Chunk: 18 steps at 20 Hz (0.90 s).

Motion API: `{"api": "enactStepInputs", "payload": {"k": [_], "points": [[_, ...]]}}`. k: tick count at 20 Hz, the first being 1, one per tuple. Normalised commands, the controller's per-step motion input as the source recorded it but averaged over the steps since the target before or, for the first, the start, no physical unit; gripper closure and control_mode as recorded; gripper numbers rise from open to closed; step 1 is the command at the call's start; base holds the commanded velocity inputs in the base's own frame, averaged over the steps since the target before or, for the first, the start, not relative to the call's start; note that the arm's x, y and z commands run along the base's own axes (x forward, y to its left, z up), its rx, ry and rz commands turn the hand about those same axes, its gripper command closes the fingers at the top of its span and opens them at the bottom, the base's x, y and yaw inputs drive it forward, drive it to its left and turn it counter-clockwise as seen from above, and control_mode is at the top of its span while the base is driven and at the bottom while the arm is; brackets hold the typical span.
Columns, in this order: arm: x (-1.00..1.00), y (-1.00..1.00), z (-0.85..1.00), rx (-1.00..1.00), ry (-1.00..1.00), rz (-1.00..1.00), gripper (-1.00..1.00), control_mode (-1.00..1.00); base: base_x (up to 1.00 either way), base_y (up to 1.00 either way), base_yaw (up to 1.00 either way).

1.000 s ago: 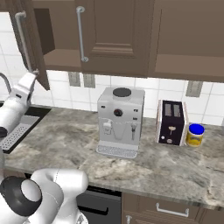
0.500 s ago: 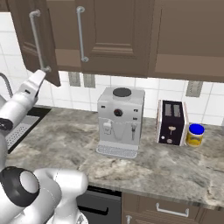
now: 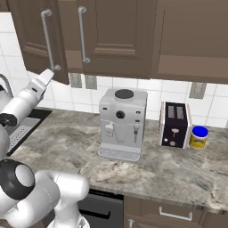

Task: Close all open cabinet doors.

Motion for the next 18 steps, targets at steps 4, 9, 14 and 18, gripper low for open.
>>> {"api": "enactStepInputs", "payload": {"k": [4,9,14,18], "points": [[0.31,-0.01,0.01,0.12,0.0,0.0,-1.0,-1.0,0.0,0.0,0.0],[0.27,-0.01,0.04,0.13,0.0,0.0,-1.0,-1.0,0.0,0.0,0.0],[0.27,-0.01,0.05,0.13,0.0,0.0,-1.0,-1.0,0.0,0.0,0.0],[0.26,-0.04,0.02,0.13,0.0,0.0,-1.0,-1.0,0.0,0.0,0.0]]}}
